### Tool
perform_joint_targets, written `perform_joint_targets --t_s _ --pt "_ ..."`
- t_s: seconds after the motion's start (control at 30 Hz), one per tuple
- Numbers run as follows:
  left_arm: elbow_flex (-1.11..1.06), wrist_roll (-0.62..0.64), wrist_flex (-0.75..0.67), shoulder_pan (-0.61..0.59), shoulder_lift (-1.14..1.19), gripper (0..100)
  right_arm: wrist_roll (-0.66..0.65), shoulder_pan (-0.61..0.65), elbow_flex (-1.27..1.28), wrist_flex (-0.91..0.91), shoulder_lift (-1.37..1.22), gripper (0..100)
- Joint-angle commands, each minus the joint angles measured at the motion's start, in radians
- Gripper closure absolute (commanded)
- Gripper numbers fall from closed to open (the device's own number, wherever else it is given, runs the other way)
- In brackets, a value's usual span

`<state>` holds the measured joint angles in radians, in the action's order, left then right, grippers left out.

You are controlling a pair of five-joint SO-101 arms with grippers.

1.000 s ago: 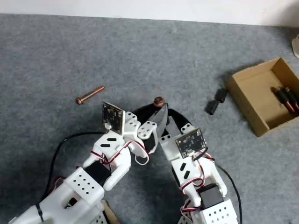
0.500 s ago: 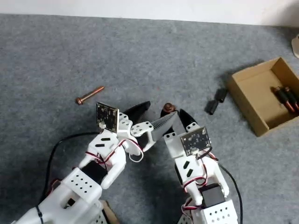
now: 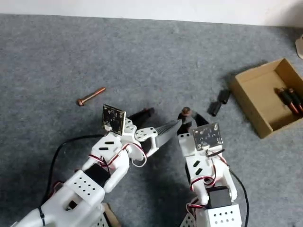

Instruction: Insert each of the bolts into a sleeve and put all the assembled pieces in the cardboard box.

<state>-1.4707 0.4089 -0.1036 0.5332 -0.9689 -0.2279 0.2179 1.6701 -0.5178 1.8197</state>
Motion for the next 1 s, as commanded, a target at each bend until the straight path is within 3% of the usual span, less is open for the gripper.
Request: perform_joint_targets --t_s 0.0,0.2,0.43,0.7,0.97 --pt "0.005 0.011 0.002 -0.035 -0.01 68 0.005 -0.013 -0.047 -0.059 0.008 99.4" --pt "0.013 0.011 0.0 -0.15 -0.01 68 0.002 -0.059 -0.081 -0.113 0.008 99.4" --pt "0.004 0.009 0.002 -0.16 -0.002 69 -0.054 -0.147 -0.082 -0.117 0.008 99.4" --pt "0.002 0.003 0.002 -0.163 -0.002 85 -0.077 -0.151 -0.17 -0.291 0.007 99.4" --pt "0.001 0.003 0.002 -0.162 -0.002 88 -0.166 -0.191 -0.334 -0.401 -0.047 99.4"
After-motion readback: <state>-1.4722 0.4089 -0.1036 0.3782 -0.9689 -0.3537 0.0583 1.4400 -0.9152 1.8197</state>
